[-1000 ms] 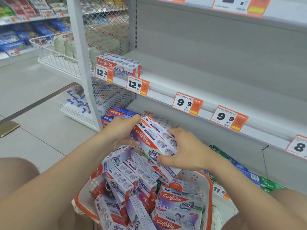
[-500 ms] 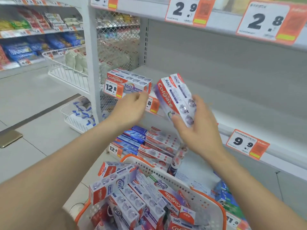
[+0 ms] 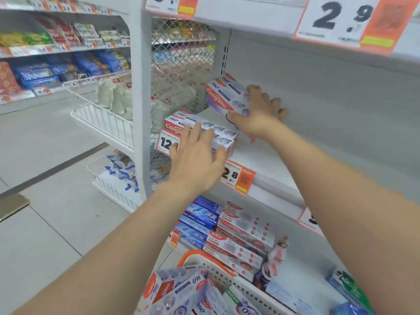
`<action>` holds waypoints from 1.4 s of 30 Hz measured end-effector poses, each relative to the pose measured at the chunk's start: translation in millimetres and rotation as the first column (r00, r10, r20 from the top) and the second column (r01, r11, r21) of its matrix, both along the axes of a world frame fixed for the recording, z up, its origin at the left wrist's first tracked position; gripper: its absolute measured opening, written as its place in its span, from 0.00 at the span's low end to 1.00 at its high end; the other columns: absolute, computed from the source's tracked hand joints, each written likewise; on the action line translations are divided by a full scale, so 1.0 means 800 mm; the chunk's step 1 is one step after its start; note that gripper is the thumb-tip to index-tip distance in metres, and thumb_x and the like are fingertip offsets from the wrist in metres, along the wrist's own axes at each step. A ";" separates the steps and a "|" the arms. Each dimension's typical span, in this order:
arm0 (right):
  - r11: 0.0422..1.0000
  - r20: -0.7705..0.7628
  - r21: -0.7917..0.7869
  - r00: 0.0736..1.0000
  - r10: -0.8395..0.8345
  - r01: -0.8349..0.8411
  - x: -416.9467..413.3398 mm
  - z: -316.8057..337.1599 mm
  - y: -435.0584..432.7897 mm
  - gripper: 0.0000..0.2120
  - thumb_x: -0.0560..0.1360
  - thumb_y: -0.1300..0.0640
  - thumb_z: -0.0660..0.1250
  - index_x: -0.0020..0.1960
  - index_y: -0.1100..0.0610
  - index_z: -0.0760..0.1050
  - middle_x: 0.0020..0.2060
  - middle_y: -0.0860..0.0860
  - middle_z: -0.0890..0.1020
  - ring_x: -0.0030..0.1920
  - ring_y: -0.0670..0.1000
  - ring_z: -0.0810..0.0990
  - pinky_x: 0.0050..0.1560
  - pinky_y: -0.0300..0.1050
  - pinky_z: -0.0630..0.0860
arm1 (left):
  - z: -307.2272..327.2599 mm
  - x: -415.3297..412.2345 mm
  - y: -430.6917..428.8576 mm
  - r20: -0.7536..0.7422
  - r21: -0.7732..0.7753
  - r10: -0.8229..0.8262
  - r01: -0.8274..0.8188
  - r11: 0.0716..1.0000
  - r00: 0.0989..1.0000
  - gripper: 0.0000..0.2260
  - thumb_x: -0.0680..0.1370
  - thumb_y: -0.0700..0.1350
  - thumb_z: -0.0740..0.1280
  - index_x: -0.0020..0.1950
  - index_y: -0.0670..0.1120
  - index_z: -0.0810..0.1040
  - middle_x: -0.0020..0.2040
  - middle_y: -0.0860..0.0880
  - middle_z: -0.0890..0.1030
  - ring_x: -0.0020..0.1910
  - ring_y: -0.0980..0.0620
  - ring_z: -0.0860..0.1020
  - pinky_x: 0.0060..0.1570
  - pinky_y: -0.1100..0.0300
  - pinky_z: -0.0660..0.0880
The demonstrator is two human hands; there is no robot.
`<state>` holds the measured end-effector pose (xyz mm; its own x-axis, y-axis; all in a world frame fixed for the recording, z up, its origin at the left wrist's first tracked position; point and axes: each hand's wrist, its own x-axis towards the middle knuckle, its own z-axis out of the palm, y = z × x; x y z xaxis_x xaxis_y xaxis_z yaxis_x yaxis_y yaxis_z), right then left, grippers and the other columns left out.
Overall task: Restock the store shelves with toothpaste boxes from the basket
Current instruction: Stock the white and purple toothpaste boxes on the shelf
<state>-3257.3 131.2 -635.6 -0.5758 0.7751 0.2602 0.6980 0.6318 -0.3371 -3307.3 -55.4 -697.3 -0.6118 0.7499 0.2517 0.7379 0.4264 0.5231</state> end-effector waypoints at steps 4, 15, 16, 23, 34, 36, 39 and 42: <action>0.982 0.216 -0.103 0.960 0.180 -0.161 -0.048 0.011 0.016 0.43 0.73 0.31 0.70 0.80 0.47 0.57 0.76 0.51 0.70 0.76 0.62 0.63 0.70 0.61 0.63 | -0.014 -0.023 0.004 -0.042 -0.033 -0.019 0.017 0.999 0.999 0.25 0.86 0.58 0.52 0.83 0.55 0.60 0.86 0.50 0.49 0.85 0.46 0.43 0.79 0.34 0.47; 0.939 0.101 -0.271 0.964 0.247 -0.213 -0.074 -0.037 0.023 0.36 0.79 0.29 0.59 0.78 0.52 0.66 0.73 0.53 0.75 0.73 0.59 0.71 0.72 0.51 0.67 | -0.017 -0.034 0.014 -0.185 -0.031 -0.026 0.021 0.999 0.982 0.30 0.79 0.64 0.52 0.80 0.54 0.63 0.83 0.53 0.59 0.82 0.42 0.52 0.72 0.37 0.58; 0.931 0.084 -0.290 0.964 0.254 -0.220 -0.072 -0.035 0.023 0.35 0.80 0.30 0.60 0.77 0.52 0.67 0.71 0.53 0.75 0.71 0.58 0.73 0.69 0.50 0.69 | -0.017 -0.031 0.018 -0.161 -0.022 -0.019 0.016 1.000 0.987 0.32 0.78 0.65 0.53 0.80 0.53 0.63 0.83 0.53 0.59 0.83 0.43 0.50 0.74 0.36 0.57; 0.914 -0.099 -0.391 0.992 0.074 -0.108 -0.032 -0.051 0.034 0.20 0.82 0.46 0.58 0.70 0.51 0.74 0.68 0.53 0.79 0.68 0.59 0.76 0.70 0.56 0.73 | -0.021 -0.028 0.026 -0.164 0.013 -0.011 0.014 1.000 0.986 0.32 0.81 0.67 0.60 0.77 0.48 0.67 0.82 0.48 0.63 0.84 0.41 0.51 0.76 0.39 0.57; 0.957 -0.108 -0.060 0.955 0.275 -0.282 0.023 -0.069 0.010 0.25 0.82 0.55 0.51 0.74 0.53 0.75 0.69 0.58 0.77 0.71 0.60 0.73 0.71 0.47 0.68 | -0.015 -0.013 0.023 -0.244 -0.004 -0.059 0.060 0.998 0.968 0.26 0.85 0.58 0.58 0.79 0.46 0.67 0.81 0.47 0.65 0.83 0.42 0.56 0.77 0.42 0.59; 0.934 -0.100 0.017 0.929 0.356 -0.356 0.030 -0.072 0.002 0.23 0.81 0.60 0.54 0.72 0.55 0.78 0.66 0.57 0.80 0.68 0.59 0.74 0.69 0.45 0.69 | -0.015 -0.010 0.023 -0.252 0.002 -0.061 0.064 0.998 0.966 0.25 0.86 0.57 0.58 0.80 0.45 0.67 0.81 0.46 0.65 0.83 0.42 0.56 0.77 0.42 0.59; 0.904 -0.135 0.012 0.895 0.425 -0.428 0.043 -0.069 -0.009 0.21 0.84 0.65 0.56 0.72 0.56 0.77 0.66 0.54 0.80 0.67 0.56 0.76 0.65 0.38 0.67 | -0.018 -0.013 0.023 -0.245 -0.007 -0.077 0.077 0.997 0.966 0.27 0.86 0.57 0.58 0.81 0.43 0.65 0.82 0.44 0.64 0.82 0.40 0.56 0.80 0.42 0.58; 0.884 -0.103 -0.080 0.885 0.453 -0.461 0.055 -0.065 -0.004 0.21 0.86 0.63 0.55 0.77 0.53 0.72 0.75 0.55 0.73 0.76 0.55 0.69 0.67 0.26 0.57 | -0.019 -0.015 0.023 -0.277 -0.013 -0.110 0.111 0.994 0.955 0.28 0.86 0.56 0.59 0.80 0.39 0.65 0.80 0.40 0.66 0.81 0.37 0.59 0.81 0.43 0.55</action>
